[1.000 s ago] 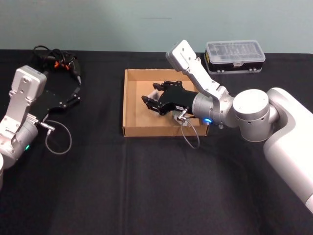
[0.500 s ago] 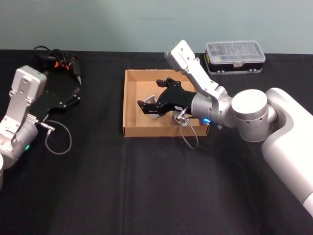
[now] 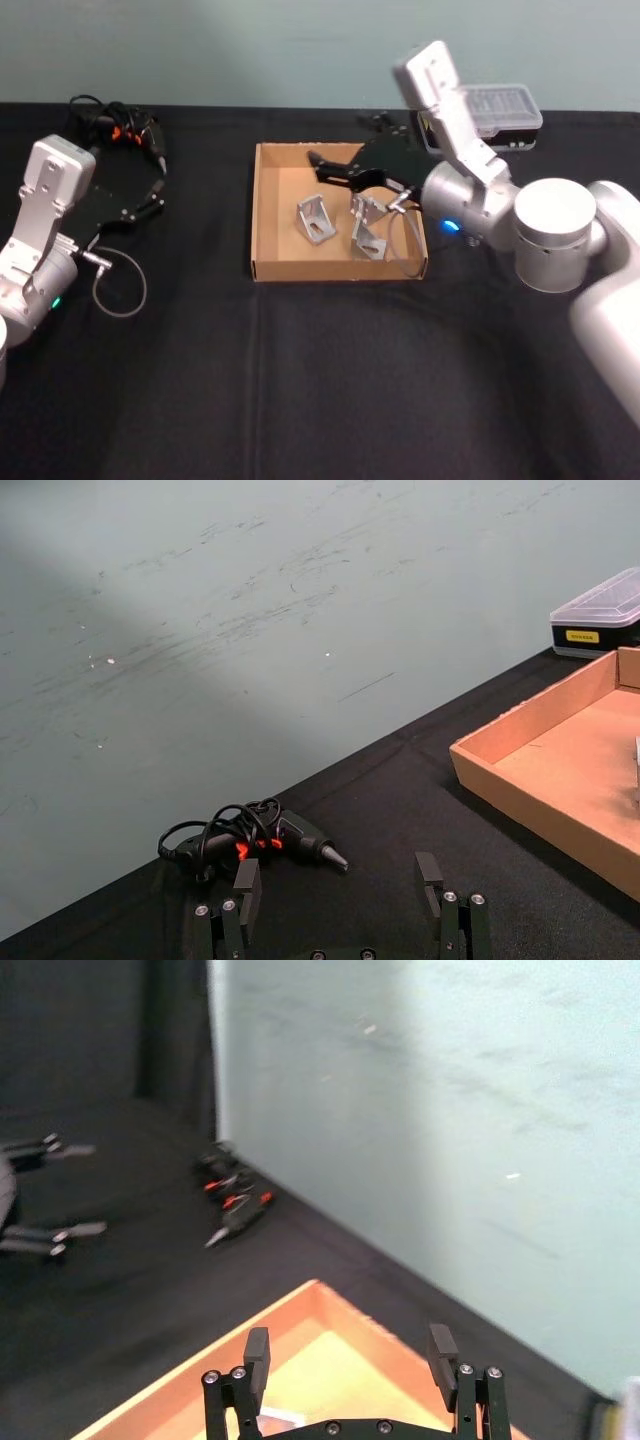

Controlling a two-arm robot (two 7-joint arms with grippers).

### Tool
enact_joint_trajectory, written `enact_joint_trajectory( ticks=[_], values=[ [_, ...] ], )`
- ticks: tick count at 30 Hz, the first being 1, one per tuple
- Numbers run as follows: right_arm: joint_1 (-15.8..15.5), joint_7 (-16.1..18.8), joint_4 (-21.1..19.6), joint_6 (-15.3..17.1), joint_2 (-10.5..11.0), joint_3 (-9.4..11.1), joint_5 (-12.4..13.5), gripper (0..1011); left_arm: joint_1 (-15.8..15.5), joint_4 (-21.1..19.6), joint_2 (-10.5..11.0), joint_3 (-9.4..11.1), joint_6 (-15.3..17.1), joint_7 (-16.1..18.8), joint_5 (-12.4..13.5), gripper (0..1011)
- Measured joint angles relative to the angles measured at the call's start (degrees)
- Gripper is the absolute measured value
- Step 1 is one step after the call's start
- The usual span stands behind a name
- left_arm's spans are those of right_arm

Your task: Use one hand to pick up the angle iron from the table and place it into the box.

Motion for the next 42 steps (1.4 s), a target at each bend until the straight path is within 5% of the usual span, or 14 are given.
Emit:
enact_joint_trajectory(
  ticks=[11, 20, 42],
  values=[
    [-7.03, -7.16, -7.47, 1.37, 3.11, 6.62, -1.53, 1000, 0.0, 0.0, 0.0, 0.0, 0.0, 0.0, 0.0, 1000],
    [-11.31, -10.37, -10.1, 3.8, 4.06, 9.71, -3.42, 1000, 0.0, 0.0, 0.0, 0.0, 0.0, 0.0, 0.0, 1000],
    [-11.05, -10.26, -9.98, 3.7, 3.99, 9.47, -3.35, 1000, 0.0, 0.0, 0.0, 0.0, 0.0, 0.0, 0.0, 1000]
  ],
)
